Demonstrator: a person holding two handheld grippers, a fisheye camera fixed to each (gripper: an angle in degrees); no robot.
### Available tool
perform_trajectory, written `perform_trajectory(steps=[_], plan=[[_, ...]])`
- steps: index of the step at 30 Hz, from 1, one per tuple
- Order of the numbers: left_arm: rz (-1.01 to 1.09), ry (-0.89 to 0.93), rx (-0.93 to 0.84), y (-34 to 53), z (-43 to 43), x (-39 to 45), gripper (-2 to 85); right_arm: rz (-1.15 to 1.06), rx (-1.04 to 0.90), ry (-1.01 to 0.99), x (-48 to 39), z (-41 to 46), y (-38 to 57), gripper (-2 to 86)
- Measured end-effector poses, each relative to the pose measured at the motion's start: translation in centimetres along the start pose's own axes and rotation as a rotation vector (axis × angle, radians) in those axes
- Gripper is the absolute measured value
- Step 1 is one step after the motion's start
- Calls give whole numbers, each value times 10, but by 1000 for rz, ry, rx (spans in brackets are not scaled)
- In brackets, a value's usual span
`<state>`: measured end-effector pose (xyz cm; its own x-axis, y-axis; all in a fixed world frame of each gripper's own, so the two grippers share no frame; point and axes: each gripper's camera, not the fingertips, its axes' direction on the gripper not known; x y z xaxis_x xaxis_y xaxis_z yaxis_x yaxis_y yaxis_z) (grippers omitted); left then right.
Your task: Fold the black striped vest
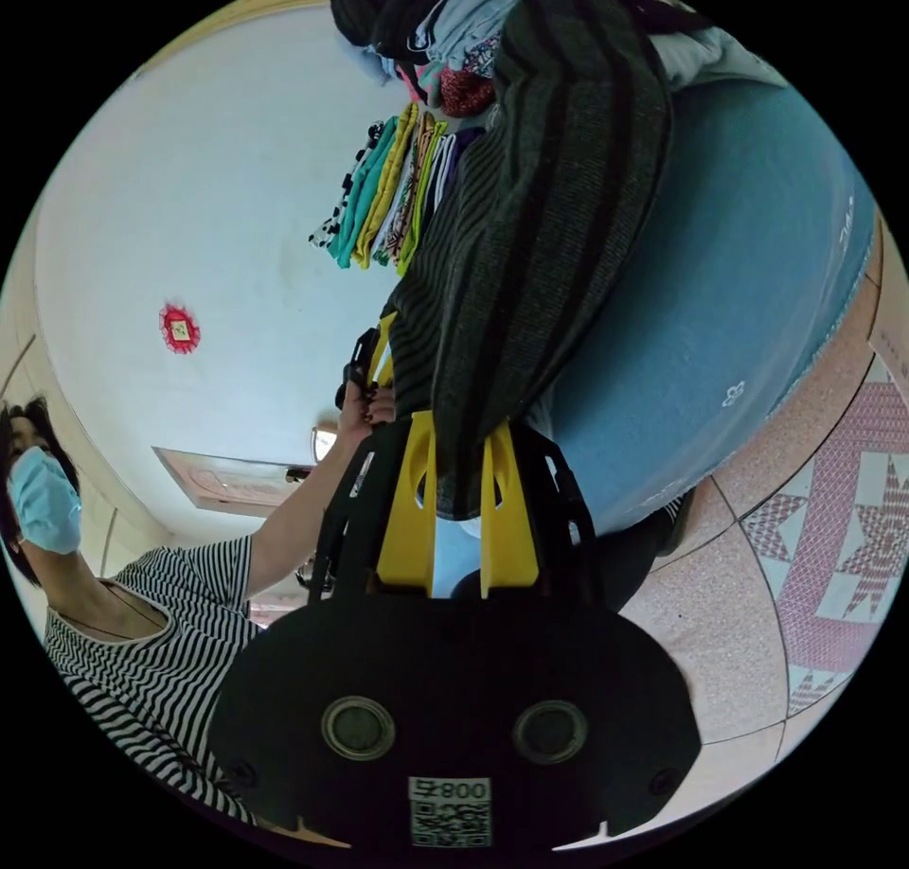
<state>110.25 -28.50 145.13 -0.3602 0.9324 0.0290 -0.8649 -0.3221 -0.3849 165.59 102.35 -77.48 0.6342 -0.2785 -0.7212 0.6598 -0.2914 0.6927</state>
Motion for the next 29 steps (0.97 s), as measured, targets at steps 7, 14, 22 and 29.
perform_trajectory(steps=[7, 14, 22, 29], plan=[[-5, -45, 153, 1, 30, -12, 68, 28, 67, -28, 53, 2, 3, 83], [142, -79, 165, 0, 86, 15, 25, 58, 147, -38, 92, -20, 4, 72], [219, -292, -113, -24, 193, 9, 2, -70, 31, 204, 78, -34, -44, 46], [265, -395, -184, -29, 240, -7, -1, -194, 158, 387, 56, -66, -65, 4]])
